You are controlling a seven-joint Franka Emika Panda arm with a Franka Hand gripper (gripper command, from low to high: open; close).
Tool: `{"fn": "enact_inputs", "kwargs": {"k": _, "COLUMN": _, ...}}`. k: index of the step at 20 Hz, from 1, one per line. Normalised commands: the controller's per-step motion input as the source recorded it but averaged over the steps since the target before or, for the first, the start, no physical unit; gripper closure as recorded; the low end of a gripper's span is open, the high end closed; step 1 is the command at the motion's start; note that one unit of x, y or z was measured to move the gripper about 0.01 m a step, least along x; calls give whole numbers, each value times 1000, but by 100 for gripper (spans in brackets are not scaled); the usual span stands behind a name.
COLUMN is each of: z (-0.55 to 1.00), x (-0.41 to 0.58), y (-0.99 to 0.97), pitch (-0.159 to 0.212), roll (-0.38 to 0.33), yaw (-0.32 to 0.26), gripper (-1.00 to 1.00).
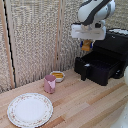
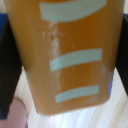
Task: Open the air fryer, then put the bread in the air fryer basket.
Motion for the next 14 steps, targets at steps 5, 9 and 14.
{"fn": "enact_inputs", "kwargs": {"k": 5, "z": -184, "x": 22, "y": -670, "pitch": -18, "roll": 0, "yaw": -203, "gripper": 100}}
{"fn": "enact_inputs", "kwargs": {"k": 9, "z": -125, "x": 119, "y": -831, "pitch": -4, "roll": 2, "yaw": -126, "gripper": 100}}
{"fn": "enact_inputs", "kwargs": {"k": 14, "z": -126, "x": 430, "y": -759, "pitch": -18, "roll": 38, "yaw": -47, "gripper": 100}}
